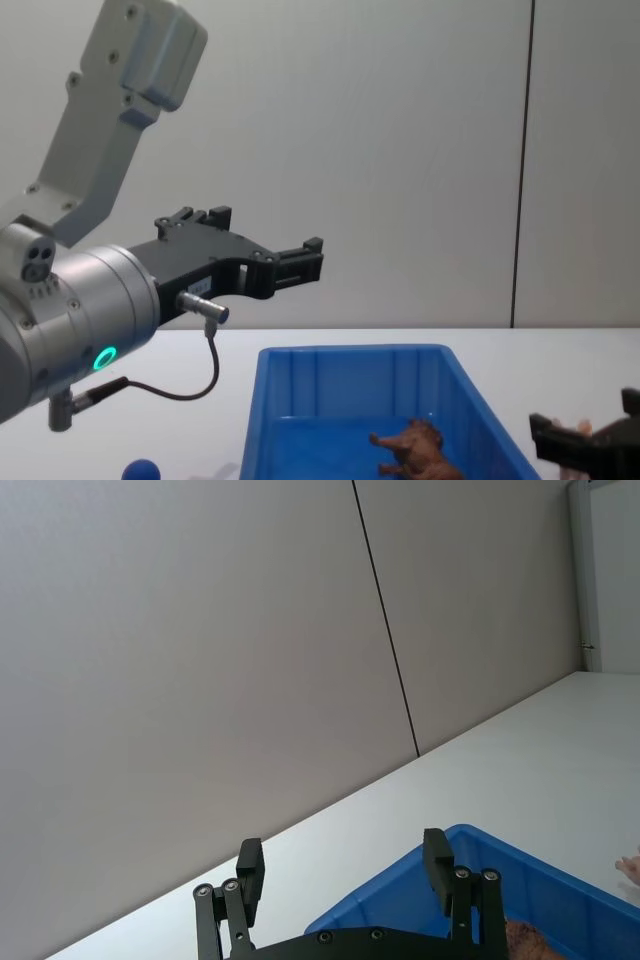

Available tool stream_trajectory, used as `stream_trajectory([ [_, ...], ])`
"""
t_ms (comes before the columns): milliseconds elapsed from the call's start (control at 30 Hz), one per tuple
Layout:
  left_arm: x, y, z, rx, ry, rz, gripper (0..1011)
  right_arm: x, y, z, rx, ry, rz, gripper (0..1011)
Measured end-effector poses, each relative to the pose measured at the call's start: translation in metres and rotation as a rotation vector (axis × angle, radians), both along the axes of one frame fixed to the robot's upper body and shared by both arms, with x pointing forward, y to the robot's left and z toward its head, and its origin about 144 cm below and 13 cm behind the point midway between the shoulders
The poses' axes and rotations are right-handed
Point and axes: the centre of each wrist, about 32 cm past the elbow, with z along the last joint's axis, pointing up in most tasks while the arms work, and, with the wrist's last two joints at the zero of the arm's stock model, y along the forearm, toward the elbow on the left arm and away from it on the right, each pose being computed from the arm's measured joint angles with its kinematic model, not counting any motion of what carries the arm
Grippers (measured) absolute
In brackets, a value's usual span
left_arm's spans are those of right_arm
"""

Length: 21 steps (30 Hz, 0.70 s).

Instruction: Pick up the two dolls from the table and place them into the box.

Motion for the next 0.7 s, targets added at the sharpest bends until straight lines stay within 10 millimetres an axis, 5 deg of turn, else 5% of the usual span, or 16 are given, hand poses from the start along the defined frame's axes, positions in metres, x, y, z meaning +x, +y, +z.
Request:
stream_trajectory([
  [333,0.000,0.000,0.000,0.000,0.000,0.000,1001,-0.004,0.000,-0.013,0.016,0.052,-0.010,969],
  [700,0.000,0.000,0.000,0.000,0.000,0.000,1001,-0.006,-0.002,-0.023,0.047,0.103,-0.016,654],
])
